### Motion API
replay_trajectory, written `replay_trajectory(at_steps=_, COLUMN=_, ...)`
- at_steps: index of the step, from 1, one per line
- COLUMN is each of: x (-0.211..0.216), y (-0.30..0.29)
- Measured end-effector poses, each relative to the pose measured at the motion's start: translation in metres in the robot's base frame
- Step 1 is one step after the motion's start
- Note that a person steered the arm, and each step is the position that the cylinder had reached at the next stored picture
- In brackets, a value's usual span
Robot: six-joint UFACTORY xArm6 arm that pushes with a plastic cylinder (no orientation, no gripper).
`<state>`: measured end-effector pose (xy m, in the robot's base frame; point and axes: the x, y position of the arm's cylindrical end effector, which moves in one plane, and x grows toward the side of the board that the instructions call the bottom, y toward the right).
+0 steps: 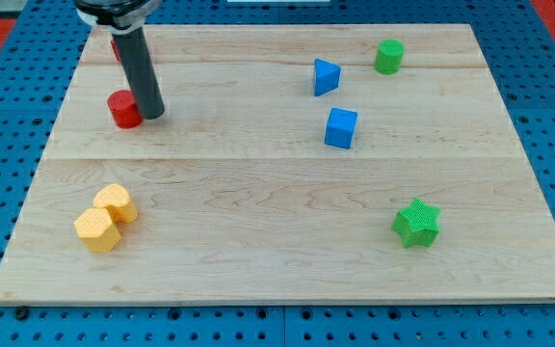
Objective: Push the red circle parallelly towards the left of the yellow heart
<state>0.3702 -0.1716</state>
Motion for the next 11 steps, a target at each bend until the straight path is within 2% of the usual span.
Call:
replay_trajectory(at_steps=2, x=-0.031, y=-0.035)
replay_trajectory(at_steps=3, x=-0.007, y=-0.049)
replay_trajectory(at_steps=4, x=-0.015, y=-0.051)
replay_trajectory(at_steps=5, x=-0.042, y=-0.074)
replay_trajectory(at_steps=6, x=0.007, y=-0.071)
replay_trajectory(at_steps=7, x=0.029, y=-0.021)
replay_trajectory(at_steps=8, x=0.016, y=-0.039)
replay_trajectory(at_steps=9, x=0.036, y=-0.088)
replay_trajectory(at_steps=11, x=0.069, y=-0.103)
